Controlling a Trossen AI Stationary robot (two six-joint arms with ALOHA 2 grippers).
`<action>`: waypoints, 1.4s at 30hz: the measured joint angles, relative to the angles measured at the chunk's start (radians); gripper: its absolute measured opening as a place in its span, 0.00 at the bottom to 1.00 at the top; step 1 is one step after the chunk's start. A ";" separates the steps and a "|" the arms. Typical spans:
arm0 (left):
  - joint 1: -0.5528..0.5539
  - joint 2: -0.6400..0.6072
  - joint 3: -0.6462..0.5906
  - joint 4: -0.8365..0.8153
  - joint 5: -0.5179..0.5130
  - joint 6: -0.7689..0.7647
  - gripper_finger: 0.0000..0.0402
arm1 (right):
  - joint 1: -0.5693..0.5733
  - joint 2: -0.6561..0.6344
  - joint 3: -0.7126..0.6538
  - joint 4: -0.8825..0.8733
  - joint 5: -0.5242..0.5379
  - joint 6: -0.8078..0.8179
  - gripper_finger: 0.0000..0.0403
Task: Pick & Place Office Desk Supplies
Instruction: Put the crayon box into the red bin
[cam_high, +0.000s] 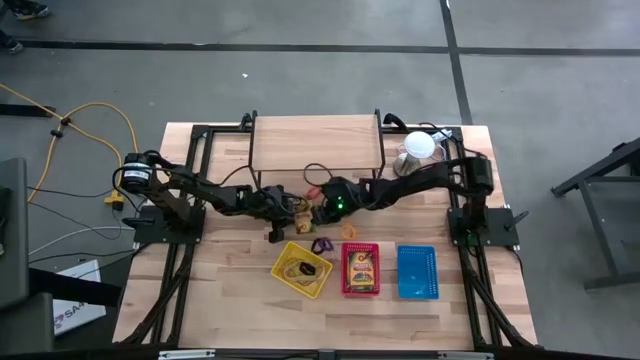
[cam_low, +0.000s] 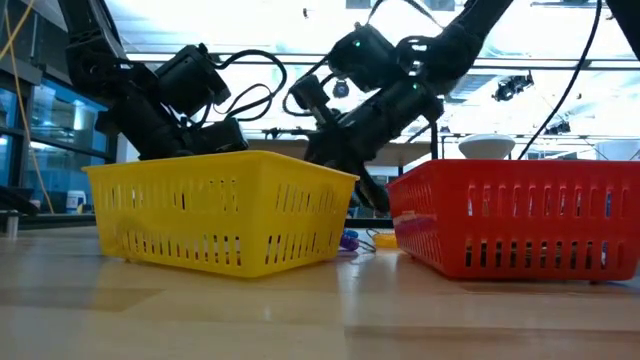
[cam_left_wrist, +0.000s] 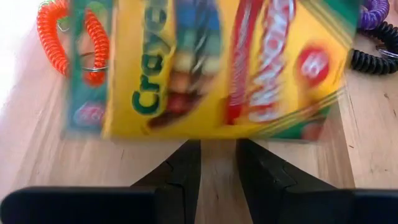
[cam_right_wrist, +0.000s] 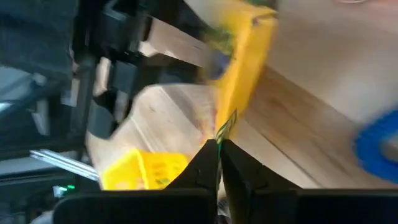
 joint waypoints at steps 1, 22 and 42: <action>0.000 -0.004 0.000 0.000 0.000 0.000 0.25 | -0.004 -0.024 -0.002 -0.035 0.002 -0.012 0.01; 0.010 -0.064 -0.003 -0.005 -0.003 0.007 0.25 | 0.020 -0.191 -0.003 -0.281 0.103 -0.054 0.01; 0.015 -0.066 -0.001 -0.018 -0.007 0.008 0.25 | 0.200 -0.411 -0.024 -0.533 0.309 0.077 0.01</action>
